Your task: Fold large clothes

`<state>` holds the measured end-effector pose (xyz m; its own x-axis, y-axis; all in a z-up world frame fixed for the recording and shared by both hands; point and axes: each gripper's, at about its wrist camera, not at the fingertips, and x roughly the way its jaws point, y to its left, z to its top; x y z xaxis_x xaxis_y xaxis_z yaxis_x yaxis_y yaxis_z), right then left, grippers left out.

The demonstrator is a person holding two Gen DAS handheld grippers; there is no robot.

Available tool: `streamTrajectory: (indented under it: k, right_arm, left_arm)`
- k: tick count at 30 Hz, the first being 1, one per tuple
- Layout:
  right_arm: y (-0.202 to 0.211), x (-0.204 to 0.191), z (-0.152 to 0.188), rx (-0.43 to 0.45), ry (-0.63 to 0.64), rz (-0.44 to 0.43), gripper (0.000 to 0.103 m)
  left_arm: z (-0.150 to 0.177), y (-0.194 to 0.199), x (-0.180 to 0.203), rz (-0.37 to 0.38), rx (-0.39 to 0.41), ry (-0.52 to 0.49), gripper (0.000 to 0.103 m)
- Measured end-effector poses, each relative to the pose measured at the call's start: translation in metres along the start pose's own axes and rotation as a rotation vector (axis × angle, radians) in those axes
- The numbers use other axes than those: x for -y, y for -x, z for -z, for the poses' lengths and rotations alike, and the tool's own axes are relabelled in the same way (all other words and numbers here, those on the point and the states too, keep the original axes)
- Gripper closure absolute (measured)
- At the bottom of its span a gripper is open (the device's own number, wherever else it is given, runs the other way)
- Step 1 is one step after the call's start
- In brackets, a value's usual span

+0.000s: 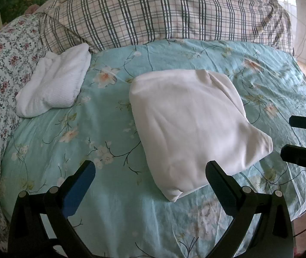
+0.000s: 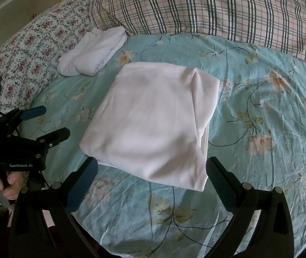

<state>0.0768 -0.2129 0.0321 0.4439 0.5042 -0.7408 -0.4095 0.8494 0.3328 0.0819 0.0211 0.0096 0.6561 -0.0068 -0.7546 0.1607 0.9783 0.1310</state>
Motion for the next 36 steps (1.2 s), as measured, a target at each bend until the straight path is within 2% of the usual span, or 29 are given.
streamTrajectory:
  k: [36]
  right_arm:
    - [-0.0052, -0.0075, -0.0053, 0.004, 0.003, 0.000, 0.003]
  left_arm:
    - [-0.0064, -0.0053, -0.0042, -0.005, 0.000, 0.011, 0.001]
